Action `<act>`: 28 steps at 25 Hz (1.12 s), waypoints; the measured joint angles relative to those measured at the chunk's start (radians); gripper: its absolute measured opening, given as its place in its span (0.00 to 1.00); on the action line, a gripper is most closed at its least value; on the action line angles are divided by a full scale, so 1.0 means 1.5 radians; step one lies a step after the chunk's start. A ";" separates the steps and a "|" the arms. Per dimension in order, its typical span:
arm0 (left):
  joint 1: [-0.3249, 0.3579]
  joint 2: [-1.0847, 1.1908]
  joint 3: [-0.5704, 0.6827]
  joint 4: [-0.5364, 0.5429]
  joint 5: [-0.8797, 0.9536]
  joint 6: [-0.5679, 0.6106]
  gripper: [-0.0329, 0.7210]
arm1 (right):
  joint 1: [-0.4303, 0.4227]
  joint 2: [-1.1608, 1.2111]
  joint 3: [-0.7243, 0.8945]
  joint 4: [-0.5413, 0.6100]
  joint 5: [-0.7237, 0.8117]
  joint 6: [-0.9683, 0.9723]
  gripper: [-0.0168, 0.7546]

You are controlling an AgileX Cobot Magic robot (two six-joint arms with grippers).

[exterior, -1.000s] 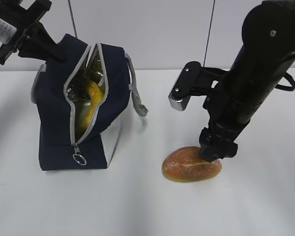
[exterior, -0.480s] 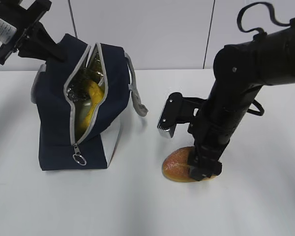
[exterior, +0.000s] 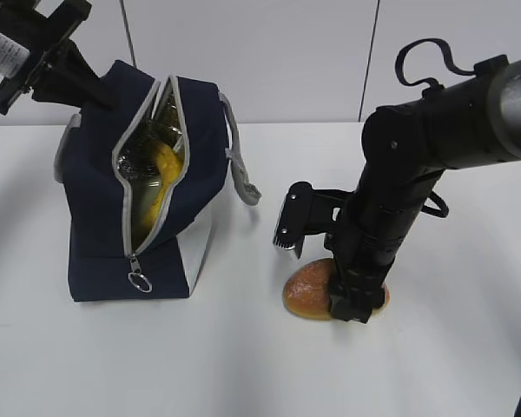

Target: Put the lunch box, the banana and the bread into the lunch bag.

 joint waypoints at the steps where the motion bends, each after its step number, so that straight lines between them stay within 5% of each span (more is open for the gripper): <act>1: 0.000 0.000 0.000 0.000 0.000 0.000 0.04 | 0.000 0.000 -0.004 0.000 0.005 0.000 0.61; 17: 0.000 0.000 0.000 0.000 0.000 0.000 0.04 | 0.000 -0.055 -0.260 -0.077 0.308 0.142 0.53; 21: 0.000 0.000 0.000 0.000 0.000 0.000 0.04 | 0.000 -0.058 -0.343 0.010 0.317 0.201 0.53; 28: 0.000 0.000 0.000 -0.001 0.000 0.000 0.04 | 0.001 -0.049 -0.380 0.287 0.195 0.232 0.53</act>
